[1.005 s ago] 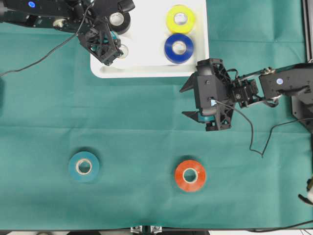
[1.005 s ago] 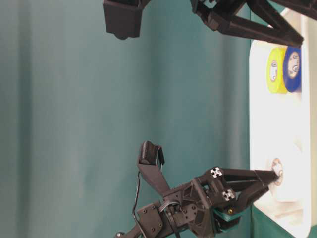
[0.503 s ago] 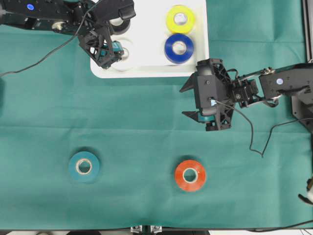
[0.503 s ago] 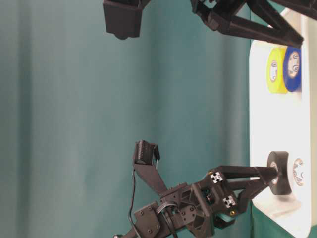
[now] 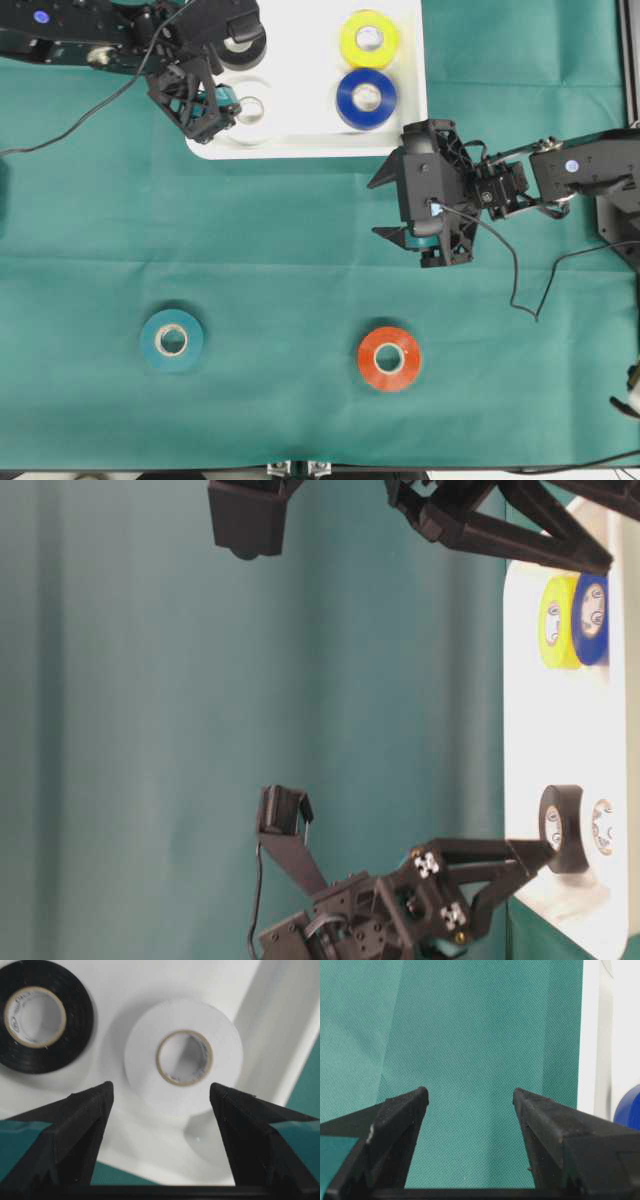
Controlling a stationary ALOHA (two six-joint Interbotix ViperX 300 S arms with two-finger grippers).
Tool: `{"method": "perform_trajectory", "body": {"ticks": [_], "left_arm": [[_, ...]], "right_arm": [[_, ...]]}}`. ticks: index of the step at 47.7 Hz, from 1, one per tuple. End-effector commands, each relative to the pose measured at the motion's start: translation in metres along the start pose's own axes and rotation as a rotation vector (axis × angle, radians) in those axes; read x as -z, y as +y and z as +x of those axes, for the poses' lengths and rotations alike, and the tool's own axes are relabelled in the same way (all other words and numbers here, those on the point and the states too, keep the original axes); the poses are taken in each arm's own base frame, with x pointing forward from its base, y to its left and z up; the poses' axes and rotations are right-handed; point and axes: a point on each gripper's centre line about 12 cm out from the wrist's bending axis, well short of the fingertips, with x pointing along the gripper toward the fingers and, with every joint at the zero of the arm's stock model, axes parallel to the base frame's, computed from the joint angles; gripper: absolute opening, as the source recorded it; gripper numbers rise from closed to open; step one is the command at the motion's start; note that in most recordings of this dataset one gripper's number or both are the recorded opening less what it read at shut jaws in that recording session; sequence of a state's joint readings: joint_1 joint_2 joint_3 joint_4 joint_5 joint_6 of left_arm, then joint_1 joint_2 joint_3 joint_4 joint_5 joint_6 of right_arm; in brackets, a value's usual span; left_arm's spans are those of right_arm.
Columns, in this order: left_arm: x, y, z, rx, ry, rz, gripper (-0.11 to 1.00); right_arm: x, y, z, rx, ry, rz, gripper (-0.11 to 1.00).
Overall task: Put the tape alternately from left to right into the white case.
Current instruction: 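Set the white roll below the black roll and open the left gripper, then withdraw the left gripper and move the right gripper toward the orange roll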
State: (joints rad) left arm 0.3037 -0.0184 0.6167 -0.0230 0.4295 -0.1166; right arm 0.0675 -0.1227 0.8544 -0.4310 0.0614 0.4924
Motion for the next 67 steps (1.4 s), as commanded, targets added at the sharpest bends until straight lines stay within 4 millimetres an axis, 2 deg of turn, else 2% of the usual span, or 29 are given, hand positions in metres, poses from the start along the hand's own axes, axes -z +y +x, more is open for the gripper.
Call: {"method": "perform_trajectory", "body": {"ticks": [1, 14, 31, 55, 67], "left_arm": [[-0.002, -0.009, -0.014, 0.018, -0.039, 0.024, 0.92], [0.022, -0.040, -0.020, 0.071, -0.026, 0.108, 0.92], [0.029, -0.079, -0.025, 0.141, -0.064, 0.201, 0.92], [0.057, -0.120, -0.029, 0.212, -0.029, 0.325, 0.92], [0.061, -0.126, -0.029, 0.225, -0.030, 0.344, 0.92]], "right_arm": [[-0.012, 0.002, -0.006, -0.007, -0.045, 0.001, 0.75], [-0.015, 0.001, -0.006, -0.006, -0.051, 0.001, 0.75], [-0.017, 0.002, -0.006, -0.008, -0.054, 0.000, 0.75], [-0.017, 0.002, -0.006, -0.008, -0.056, 0.002, 0.75], [-0.017, 0.002, -0.006, -0.008, -0.056, 0.002, 0.76]]}}
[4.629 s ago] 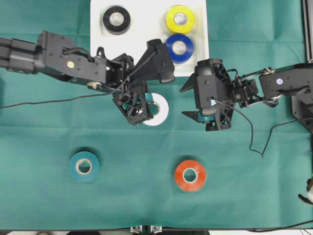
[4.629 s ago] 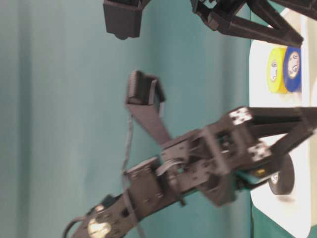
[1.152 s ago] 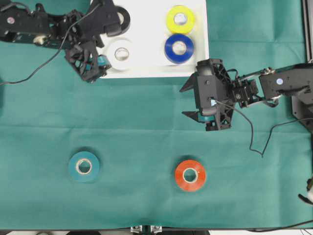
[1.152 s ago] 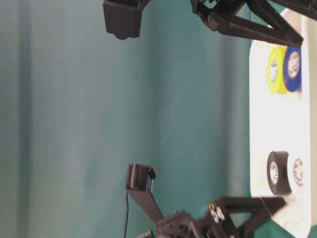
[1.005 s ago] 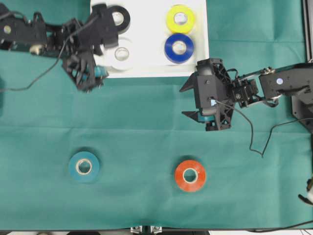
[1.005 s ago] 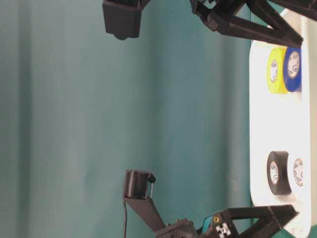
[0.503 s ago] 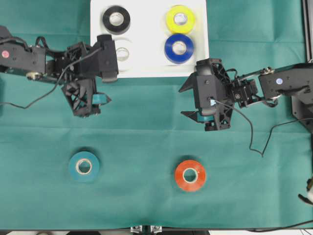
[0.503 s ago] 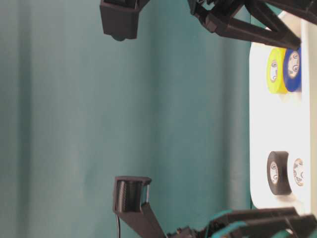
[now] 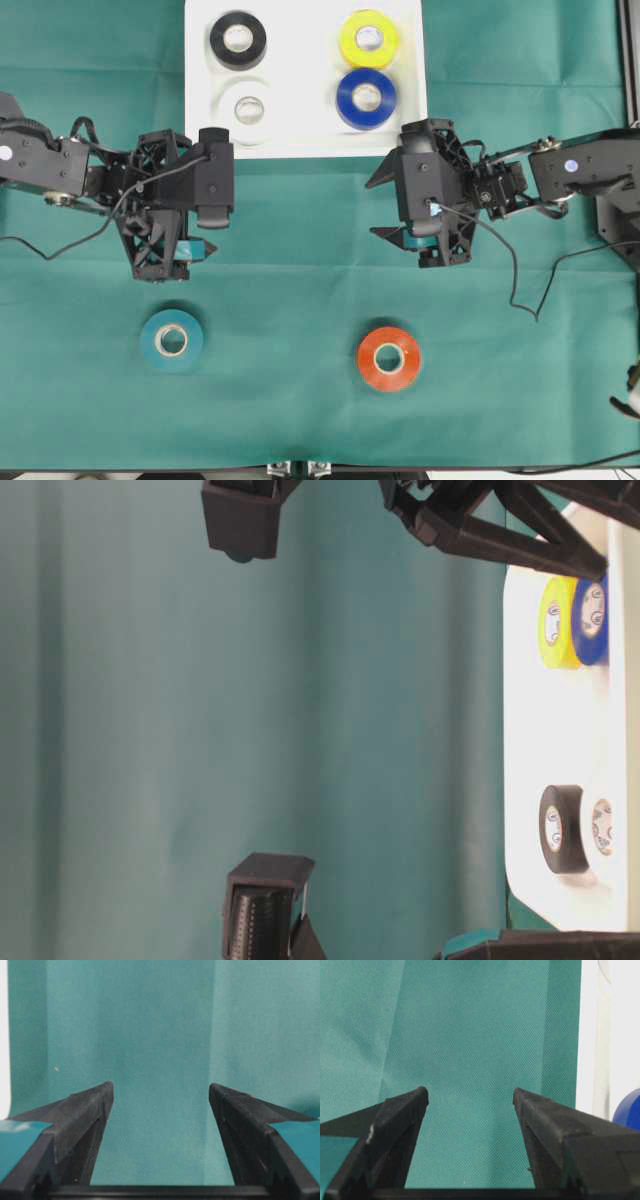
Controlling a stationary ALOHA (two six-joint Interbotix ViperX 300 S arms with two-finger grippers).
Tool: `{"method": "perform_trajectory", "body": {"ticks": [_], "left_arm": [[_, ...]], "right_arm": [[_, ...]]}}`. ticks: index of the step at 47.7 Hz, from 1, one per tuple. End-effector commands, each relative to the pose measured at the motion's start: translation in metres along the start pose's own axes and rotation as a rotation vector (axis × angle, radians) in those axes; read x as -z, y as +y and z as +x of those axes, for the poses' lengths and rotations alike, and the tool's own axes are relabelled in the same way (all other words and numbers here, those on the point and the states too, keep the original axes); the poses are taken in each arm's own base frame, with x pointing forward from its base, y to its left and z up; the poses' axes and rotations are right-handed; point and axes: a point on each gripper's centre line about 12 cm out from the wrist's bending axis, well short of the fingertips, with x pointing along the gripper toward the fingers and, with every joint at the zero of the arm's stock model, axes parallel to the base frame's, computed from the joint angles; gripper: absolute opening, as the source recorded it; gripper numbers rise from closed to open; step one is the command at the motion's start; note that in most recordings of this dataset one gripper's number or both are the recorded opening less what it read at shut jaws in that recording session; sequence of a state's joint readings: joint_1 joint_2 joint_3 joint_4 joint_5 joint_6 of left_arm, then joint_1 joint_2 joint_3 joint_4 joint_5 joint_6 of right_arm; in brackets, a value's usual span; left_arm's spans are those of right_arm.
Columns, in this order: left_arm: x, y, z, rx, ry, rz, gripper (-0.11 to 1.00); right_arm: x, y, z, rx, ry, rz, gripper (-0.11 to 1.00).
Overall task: Put the tape alternately from left to right into the white case.
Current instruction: 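Withdraw the left gripper and move the right gripper toward the orange roll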
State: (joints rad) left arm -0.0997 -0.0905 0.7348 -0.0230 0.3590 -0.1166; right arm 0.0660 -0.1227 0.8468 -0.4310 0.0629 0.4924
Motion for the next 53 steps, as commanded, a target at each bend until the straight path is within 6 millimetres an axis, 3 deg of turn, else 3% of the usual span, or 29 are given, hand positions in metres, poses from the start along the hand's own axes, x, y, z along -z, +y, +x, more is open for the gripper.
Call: {"method": "perform_trajectory", "body": {"ticks": [1, 19, 53], "left_arm": [[-0.008, -0.002, -0.008, 0.007, -0.042, 0.006, 0.92], [-0.006, -0.002, -0.006, 0.008, -0.056, 0.006, 0.92], [-0.008, -0.002, -0.004, 0.010, -0.071, 0.001, 0.92]], "right_arm": [[-0.014, 0.002, -0.006, -0.009, -0.048, 0.000, 0.76], [-0.014, 0.007, -0.006, -0.021, -0.050, 0.004, 0.75], [-0.004, 0.073, -0.014, -0.136, 0.015, 0.083, 0.75]]}}
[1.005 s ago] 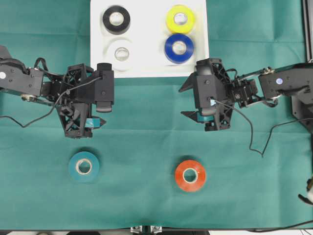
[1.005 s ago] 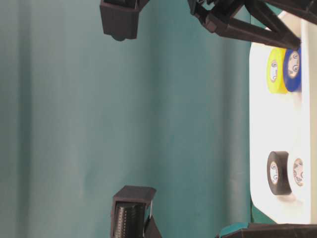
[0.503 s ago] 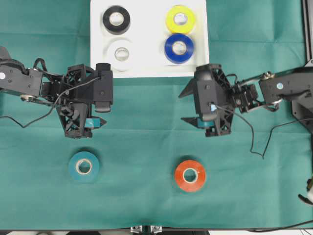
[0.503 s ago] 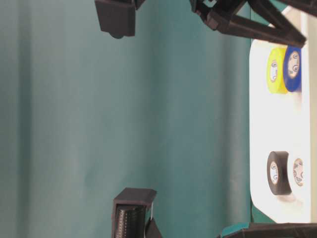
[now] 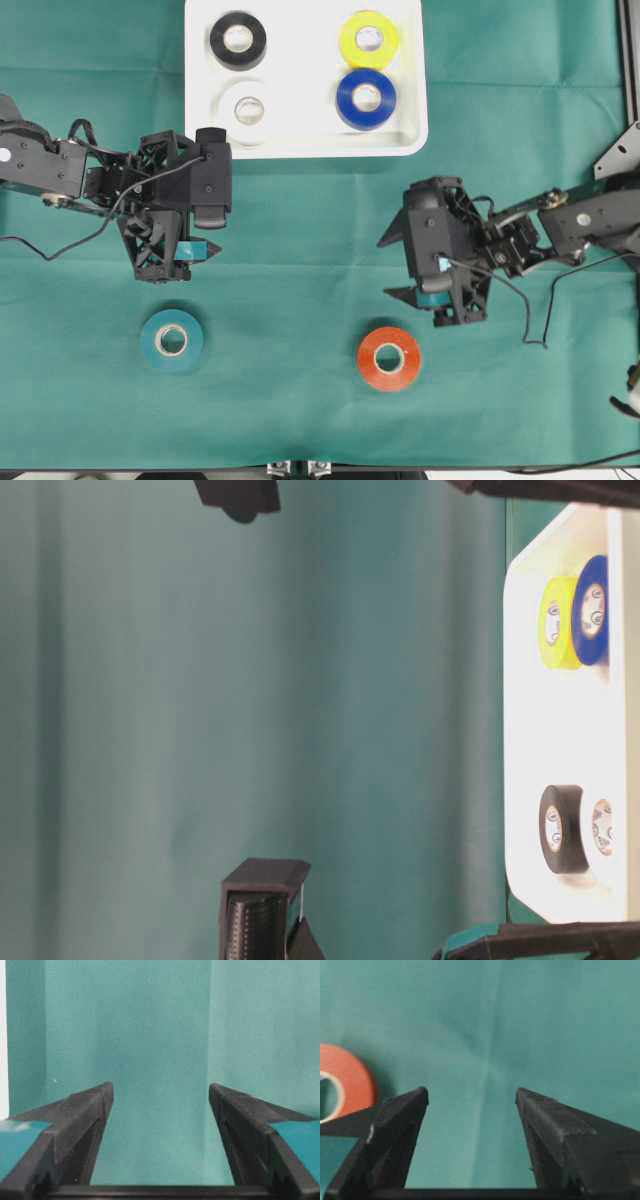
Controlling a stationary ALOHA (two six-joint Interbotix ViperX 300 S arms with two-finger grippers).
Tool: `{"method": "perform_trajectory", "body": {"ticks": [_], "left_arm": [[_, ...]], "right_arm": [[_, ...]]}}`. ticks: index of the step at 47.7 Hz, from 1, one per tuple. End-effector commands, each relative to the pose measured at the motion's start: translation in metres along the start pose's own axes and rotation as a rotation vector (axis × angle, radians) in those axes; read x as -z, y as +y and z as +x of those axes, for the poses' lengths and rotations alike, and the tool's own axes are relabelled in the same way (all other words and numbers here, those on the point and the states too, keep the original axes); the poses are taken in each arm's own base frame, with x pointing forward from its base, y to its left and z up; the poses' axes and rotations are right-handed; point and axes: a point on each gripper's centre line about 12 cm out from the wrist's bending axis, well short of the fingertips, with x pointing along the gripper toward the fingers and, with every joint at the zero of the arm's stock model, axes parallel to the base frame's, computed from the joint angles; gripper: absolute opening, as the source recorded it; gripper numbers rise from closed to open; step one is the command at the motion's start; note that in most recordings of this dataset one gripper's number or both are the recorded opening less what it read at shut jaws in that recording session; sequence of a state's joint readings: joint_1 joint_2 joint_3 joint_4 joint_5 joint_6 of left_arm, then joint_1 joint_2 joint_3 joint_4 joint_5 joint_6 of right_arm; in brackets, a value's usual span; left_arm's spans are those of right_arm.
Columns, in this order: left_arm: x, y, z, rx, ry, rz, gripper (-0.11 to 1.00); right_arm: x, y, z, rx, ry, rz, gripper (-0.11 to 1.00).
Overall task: Put the tape alternately from left to right into the white case.
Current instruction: 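Withdraw the left gripper and move the right gripper toward the orange roll, then lower the right gripper into the orange roll's hole and grip it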
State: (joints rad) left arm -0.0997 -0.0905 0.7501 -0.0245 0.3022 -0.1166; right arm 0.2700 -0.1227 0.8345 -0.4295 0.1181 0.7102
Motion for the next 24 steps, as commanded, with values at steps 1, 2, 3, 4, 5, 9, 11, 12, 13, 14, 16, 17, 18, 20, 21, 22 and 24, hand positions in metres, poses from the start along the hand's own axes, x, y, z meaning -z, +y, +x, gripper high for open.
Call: {"method": "perform_trajectory", "body": {"ticks": [1, 2, 3, 4, 5, 9, 11, 12, 13, 14, 16, 17, 18, 20, 21, 22, 24], "left_arm": [[-0.008, -0.002, -0.005, 0.005, -0.032, 0.004, 0.92], [-0.008, -0.002, -0.005, 0.005, -0.032, 0.004, 0.92], [-0.007, -0.002, -0.005, 0.005, -0.029, 0.003, 0.92], [-0.008, -0.002, -0.005, 0.005, -0.032, 0.004, 0.92], [-0.009, -0.002, -0.005, 0.006, -0.033, 0.003, 0.92], [-0.009, -0.002, -0.005, 0.006, -0.033, 0.003, 0.92], [-0.009, -0.002, -0.005, 0.006, -0.033, 0.003, 0.92], [-0.009, -0.002, -0.005, 0.005, -0.033, 0.004, 0.92], [-0.009, -0.002, -0.005, 0.006, -0.035, 0.003, 0.92], [-0.009, -0.002, -0.005, 0.006, -0.033, 0.003, 0.92], [-0.009, -0.002, -0.005, 0.006, -0.035, 0.004, 0.92], [-0.010, -0.002, -0.005, 0.006, -0.038, 0.004, 0.92], [-0.009, -0.002, -0.005, 0.006, -0.038, 0.003, 0.92], [-0.010, -0.002, -0.005, 0.006, -0.041, 0.004, 0.92], [-0.010, -0.002, -0.005, 0.007, -0.042, 0.003, 0.92], [-0.011, -0.002, -0.005, 0.007, -0.045, 0.004, 0.92], [-0.011, -0.002, -0.005, 0.007, -0.047, 0.004, 0.92]], "right_arm": [[-0.011, 0.013, -0.007, -0.028, -0.033, 0.009, 0.75], [-0.011, 0.015, -0.007, -0.029, -0.030, 0.011, 0.75], [-0.010, 0.016, -0.007, -0.030, -0.026, 0.011, 0.75], [-0.010, 0.018, -0.007, -0.032, -0.023, 0.014, 0.75], [-0.009, 0.020, -0.008, -0.034, -0.020, 0.013, 0.75], [-0.006, 0.027, -0.007, -0.036, 0.001, 0.020, 0.75], [-0.006, 0.030, -0.006, -0.036, 0.009, 0.029, 0.75], [-0.005, 0.032, -0.006, -0.034, 0.016, 0.032, 0.75], [-0.005, 0.033, -0.006, -0.035, 0.018, 0.038, 0.75], [-0.004, 0.035, -0.005, -0.033, 0.025, 0.040, 0.75], [-0.003, 0.039, -0.004, -0.033, 0.035, 0.044, 0.75], [-0.002, 0.040, -0.003, -0.032, 0.042, 0.043, 0.75], [-0.003, 0.042, -0.003, -0.032, 0.044, 0.044, 0.75], [-0.002, 0.046, -0.001, -0.032, 0.054, 0.042, 0.75], [-0.002, 0.049, 0.000, -0.033, 0.058, 0.044, 0.75], [-0.002, 0.050, 0.000, -0.032, 0.061, 0.045, 0.75], [-0.002, 0.053, 0.002, -0.033, 0.067, 0.050, 0.75]]}}
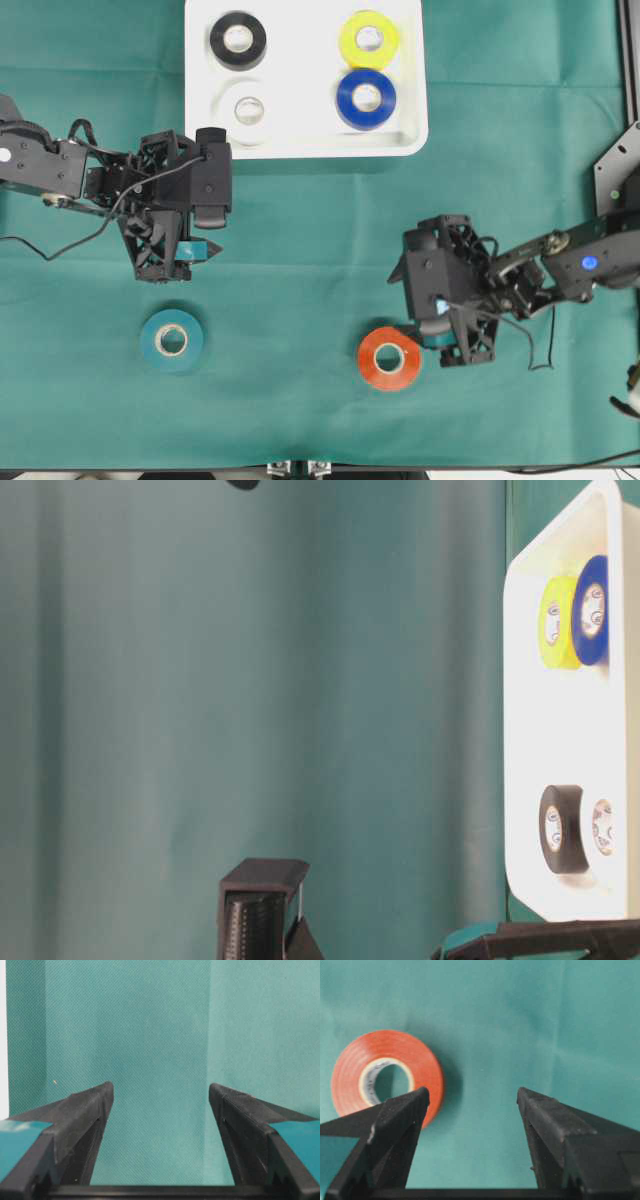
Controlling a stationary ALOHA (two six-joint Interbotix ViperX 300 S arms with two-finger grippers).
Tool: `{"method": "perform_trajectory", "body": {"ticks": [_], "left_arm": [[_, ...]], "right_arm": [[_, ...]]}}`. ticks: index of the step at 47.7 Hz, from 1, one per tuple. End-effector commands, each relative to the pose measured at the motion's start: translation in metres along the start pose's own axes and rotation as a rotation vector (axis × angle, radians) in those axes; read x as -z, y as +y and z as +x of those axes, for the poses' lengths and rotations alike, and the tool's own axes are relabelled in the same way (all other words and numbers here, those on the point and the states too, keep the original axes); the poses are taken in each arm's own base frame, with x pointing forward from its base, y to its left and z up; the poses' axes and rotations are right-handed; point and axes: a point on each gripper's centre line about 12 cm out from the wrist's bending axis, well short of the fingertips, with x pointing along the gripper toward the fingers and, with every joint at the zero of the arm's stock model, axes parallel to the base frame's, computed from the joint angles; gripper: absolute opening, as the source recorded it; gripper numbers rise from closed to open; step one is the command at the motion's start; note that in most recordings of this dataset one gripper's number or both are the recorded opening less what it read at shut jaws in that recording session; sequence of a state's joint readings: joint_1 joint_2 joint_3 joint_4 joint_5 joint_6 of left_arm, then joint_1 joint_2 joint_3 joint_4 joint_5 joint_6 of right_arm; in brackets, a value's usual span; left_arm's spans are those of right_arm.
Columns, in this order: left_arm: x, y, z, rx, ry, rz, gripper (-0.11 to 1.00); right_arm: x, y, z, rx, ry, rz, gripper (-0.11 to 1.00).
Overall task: Put the tape alternately from left to right into the white case.
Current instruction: 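Lower the right gripper into the orange roll's hole and grip it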
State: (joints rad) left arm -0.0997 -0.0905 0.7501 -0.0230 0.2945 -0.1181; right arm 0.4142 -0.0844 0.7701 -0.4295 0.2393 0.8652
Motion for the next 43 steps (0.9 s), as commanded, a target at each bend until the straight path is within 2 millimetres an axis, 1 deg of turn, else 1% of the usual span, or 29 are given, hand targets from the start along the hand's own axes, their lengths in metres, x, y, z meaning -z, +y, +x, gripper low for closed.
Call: {"method": "perform_trajectory", "body": {"ticks": [1, 8, 20, 35, 43], "left_arm": [[-0.010, -0.002, -0.005, 0.007, -0.039, 0.004, 0.92], [-0.010, -0.002, -0.005, 0.007, -0.041, 0.003, 0.92], [-0.008, -0.002, -0.005, 0.006, -0.035, 0.003, 0.92], [-0.008, -0.002, -0.005, 0.006, -0.035, 0.004, 0.92], [-0.007, -0.002, -0.004, 0.006, -0.033, 0.003, 0.92]], "right_arm": [[-0.009, 0.012, -0.002, -0.019, -0.017, 0.002, 0.75], [-0.007, 0.022, 0.008, -0.019, 0.007, 0.014, 0.75], [-0.006, 0.031, 0.026, -0.003, 0.044, 0.038, 0.75], [-0.003, 0.030, 0.038, 0.026, 0.076, 0.046, 0.75], [0.003, 0.028, 0.045, 0.037, 0.096, 0.048, 0.75]]}}
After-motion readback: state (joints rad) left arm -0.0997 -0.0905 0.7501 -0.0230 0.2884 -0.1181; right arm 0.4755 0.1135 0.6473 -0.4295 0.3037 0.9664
